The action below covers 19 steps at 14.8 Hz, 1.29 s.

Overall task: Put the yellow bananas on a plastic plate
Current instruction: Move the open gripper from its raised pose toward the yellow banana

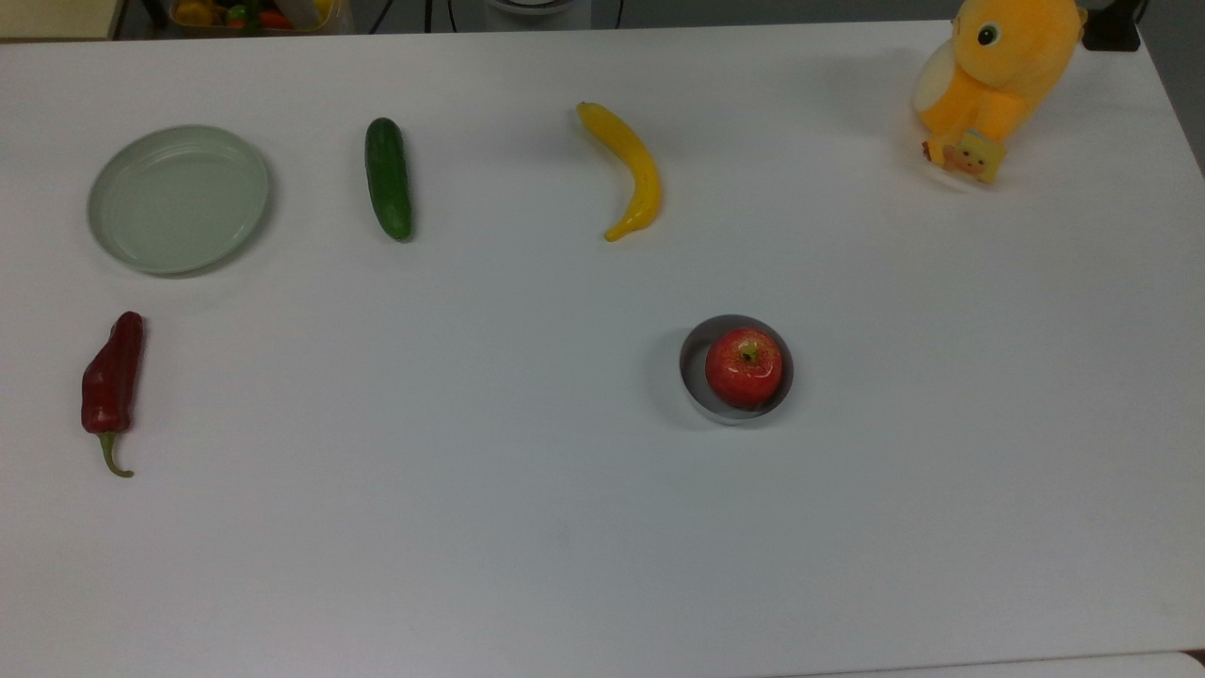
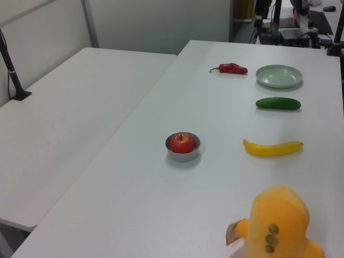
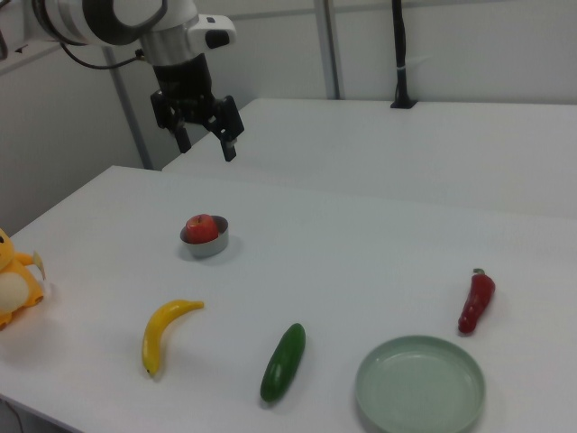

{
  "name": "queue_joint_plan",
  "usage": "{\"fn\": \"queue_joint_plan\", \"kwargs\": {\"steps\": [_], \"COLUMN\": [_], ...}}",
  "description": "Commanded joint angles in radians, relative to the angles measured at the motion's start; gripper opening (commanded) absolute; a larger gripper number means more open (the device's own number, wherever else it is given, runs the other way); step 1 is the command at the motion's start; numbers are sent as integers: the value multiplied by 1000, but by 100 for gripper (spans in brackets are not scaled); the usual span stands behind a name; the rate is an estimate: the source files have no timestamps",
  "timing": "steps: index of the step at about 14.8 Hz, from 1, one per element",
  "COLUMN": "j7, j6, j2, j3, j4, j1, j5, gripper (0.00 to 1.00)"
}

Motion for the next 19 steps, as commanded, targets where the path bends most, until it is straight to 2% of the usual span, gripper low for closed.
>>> {"fn": "queue_joint_plan", "kwargs": {"steps": [1, 12, 15, 19], "j7": [37, 21, 8, -95], "j6": [-11, -10, -4, 62], "j2": [-27, -20, -14, -10], "j3": [1, 1, 1, -2], "j4": [-30, -39, -68, -139], "j1": [25, 36, 36, 16], "j5": [6, -8, -8, -27], "gripper": [100, 100, 100, 100]}}
